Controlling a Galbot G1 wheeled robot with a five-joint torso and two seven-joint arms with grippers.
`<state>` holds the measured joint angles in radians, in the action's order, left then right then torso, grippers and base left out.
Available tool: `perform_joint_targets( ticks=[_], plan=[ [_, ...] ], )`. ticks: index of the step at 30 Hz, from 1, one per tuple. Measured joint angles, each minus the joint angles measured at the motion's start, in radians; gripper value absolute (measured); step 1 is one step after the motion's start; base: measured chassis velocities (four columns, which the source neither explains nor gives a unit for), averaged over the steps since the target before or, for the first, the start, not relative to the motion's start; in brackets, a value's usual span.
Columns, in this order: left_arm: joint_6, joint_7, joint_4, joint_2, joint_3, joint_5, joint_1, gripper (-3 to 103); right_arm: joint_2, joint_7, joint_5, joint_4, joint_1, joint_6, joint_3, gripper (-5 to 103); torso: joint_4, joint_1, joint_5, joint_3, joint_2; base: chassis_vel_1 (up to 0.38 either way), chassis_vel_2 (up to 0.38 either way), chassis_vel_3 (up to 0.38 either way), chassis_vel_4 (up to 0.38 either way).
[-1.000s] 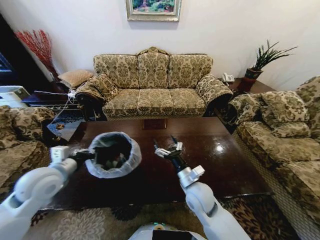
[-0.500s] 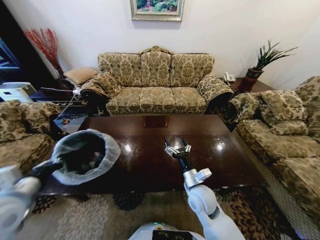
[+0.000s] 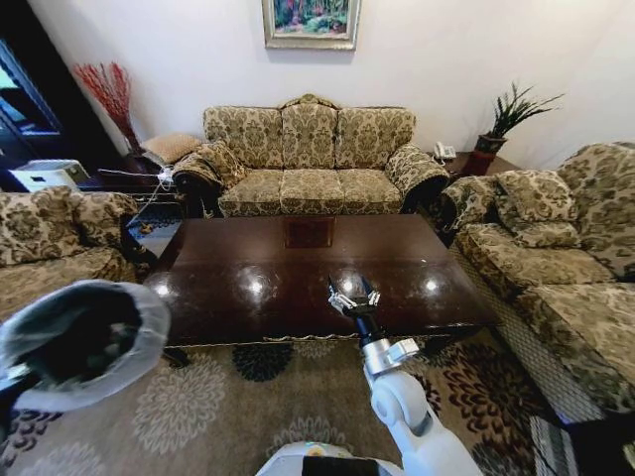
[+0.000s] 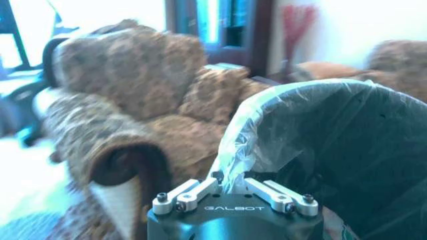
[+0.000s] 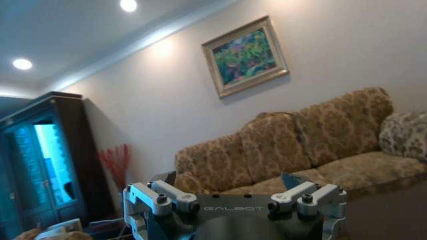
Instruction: Move to the front of the table and place the trash on the table into the trash bin.
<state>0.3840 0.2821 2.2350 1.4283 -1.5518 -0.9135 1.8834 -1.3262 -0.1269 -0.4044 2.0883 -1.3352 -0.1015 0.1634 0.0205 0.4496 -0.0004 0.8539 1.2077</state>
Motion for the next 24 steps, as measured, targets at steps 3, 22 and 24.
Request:
perform_joint_targets(
  ticks=[3,22,24],
  plan=[
    [-0.035,0.027,-0.061,0.045,0.0,-0.007,-0.016,1,-0.016,0.0,0.0,-0.01,-0.002,-0.004,0.012,100,-0.0006,0.001,0.0002,0.0,0.0,-0.065,0.044,0.03,-0.067],
    [-0.225,0.045,-0.781,-0.041,0.25,0.092,-0.245,1,0.103,0.001,0.003,0.023,-0.024,0.072,0.049,100,-0.0001,-0.001,0.001,0.0,0.0,-0.006,0.006,0.001,-0.007],
    [-0.24,0.038,-0.839,-0.055,0.267,0.092,-0.265,1,0.121,-0.001,-0.011,0.025,-0.027,0.071,0.055,100,-0.0001,-0.001,0.0015,0.0,0.0,0.0,0.0,0.0,0.0]
  ],
)
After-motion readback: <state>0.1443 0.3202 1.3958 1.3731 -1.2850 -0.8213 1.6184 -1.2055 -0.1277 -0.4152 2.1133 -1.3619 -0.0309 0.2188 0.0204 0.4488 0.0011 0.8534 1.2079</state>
